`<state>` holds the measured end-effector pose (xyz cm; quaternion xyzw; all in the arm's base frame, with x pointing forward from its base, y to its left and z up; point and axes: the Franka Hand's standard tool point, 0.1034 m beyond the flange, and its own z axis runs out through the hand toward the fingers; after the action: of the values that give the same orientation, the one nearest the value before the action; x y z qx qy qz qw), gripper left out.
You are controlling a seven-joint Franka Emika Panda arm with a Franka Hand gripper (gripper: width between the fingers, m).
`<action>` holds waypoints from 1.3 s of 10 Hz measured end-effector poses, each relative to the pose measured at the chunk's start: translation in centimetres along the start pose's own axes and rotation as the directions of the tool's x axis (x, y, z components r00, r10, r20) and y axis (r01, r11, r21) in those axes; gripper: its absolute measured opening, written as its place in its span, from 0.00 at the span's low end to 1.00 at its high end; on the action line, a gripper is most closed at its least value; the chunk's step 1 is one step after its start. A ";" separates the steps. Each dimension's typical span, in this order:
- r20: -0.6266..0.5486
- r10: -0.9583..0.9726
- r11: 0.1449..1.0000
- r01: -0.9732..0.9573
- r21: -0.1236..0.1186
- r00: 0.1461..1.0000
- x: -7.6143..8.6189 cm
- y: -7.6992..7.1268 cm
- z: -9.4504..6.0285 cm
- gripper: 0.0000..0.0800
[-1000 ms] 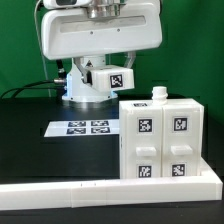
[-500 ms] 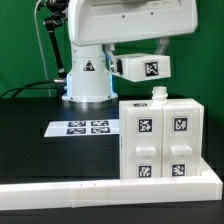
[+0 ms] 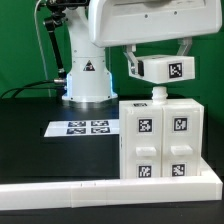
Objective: Assemble cabinet
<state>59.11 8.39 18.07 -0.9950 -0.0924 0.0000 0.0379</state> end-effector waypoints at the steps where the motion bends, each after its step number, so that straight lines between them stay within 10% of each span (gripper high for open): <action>1: 0.001 0.000 1.000 0.000 0.000 1.000 0.0 0.0 0.1 0.68; 13: -0.012 -0.027 1.000 0.027 -0.003 1.000 2.0 0.1 1.2 0.68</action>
Offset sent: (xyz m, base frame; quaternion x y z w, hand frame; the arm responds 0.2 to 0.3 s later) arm 0.0237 0.0055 -0.0042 -0.0123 0.0117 -0.0315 0.9994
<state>61.11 8.73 16.84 -0.9937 -0.1054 -0.0064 0.0368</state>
